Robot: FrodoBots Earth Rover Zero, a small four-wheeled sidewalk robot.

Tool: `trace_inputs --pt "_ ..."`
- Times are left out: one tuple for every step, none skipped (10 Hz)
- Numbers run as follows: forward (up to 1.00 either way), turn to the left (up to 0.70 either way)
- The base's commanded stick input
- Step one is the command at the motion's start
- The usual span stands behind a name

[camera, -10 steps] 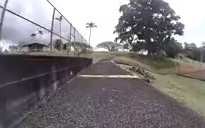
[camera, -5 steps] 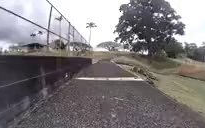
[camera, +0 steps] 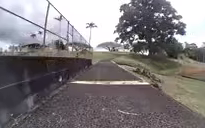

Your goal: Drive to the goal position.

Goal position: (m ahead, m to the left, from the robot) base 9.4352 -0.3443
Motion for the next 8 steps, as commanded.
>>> trace_inputs --pt "0.7 0.01" --pt "0.7 0.01" --pt "0.7 0.01" --pt "0.7 0.01" --pt "0.7 0.01" --pt "0.7 0.01" --pt "0.7 -0.16" --pt "0.7 -0.3"
